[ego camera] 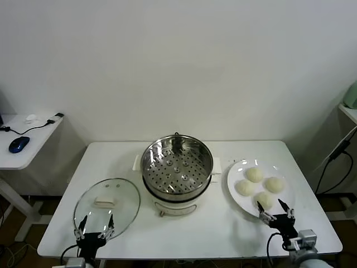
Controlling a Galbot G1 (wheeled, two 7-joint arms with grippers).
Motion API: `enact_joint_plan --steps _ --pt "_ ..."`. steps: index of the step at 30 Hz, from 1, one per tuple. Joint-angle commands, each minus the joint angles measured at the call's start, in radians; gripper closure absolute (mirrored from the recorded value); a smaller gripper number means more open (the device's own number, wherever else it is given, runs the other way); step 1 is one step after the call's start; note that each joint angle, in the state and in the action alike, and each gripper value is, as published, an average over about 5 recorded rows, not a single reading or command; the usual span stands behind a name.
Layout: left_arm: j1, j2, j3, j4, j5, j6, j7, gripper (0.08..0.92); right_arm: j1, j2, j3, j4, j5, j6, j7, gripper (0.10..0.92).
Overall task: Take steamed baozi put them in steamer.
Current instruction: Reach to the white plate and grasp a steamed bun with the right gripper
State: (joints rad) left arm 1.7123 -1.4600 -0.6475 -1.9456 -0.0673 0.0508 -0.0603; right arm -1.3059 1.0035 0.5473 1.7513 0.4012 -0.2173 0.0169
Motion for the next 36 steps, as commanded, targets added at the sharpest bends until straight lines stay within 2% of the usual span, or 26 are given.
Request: enact_joint_plan --steps 1,4,6,9,11,15,19,23,30,36 --pt "0.0 0.006 0.003 -0.007 -0.002 0.001 0.001 0.177 0.506 -0.178 -0.192 -0.165 0.0 -0.143 -0.006 0.202" --pt "0.0 0.01 0.002 -0.005 -0.003 0.0 0.0 0.177 0.715 -0.275 -0.386 -0.295 -0.015 -0.148 -0.141 0.203" --pt "0.001 0.012 0.001 -0.003 -0.004 -0.001 0.0 0.177 0.874 -0.355 -0.578 -0.383 -0.029 -0.14 -0.287 0.203" --pt "0.003 0.012 -0.002 -0.006 -0.006 -0.003 0.0 0.177 1.143 -0.469 -0.935 -0.48 -0.064 -0.081 -0.585 0.203" --pt "0.006 0.011 -0.004 -0.008 -0.009 -0.005 0.0 0.177 1.344 -0.51 -1.184 -0.556 -0.112 0.031 -0.817 0.202" --pt "0.009 0.009 -0.005 -0.006 -0.014 -0.01 -0.002 0.177 1.672 -0.487 -1.555 -0.735 -0.202 0.292 -1.162 0.203" --pt "0.008 0.004 -0.001 -0.002 -0.014 -0.015 -0.002 0.177 1.855 -0.413 -1.769 -0.86 -0.231 0.379 -1.347 0.202" --pt "0.007 0.002 0.003 0.003 -0.014 -0.02 -0.004 0.177 1.916 -0.363 -1.92 -0.86 -0.196 0.352 -1.378 0.203" --pt "0.008 -0.001 0.002 0.008 -0.014 -0.024 -0.005 0.177 1.805 -0.268 -1.963 -0.853 -0.134 0.209 -1.228 0.202" --pt "0.01 -0.003 0.0 0.015 -0.015 -0.028 -0.007 0.177 1.658 -0.165 -1.852 -0.951 -0.118 0.138 -1.125 0.203"
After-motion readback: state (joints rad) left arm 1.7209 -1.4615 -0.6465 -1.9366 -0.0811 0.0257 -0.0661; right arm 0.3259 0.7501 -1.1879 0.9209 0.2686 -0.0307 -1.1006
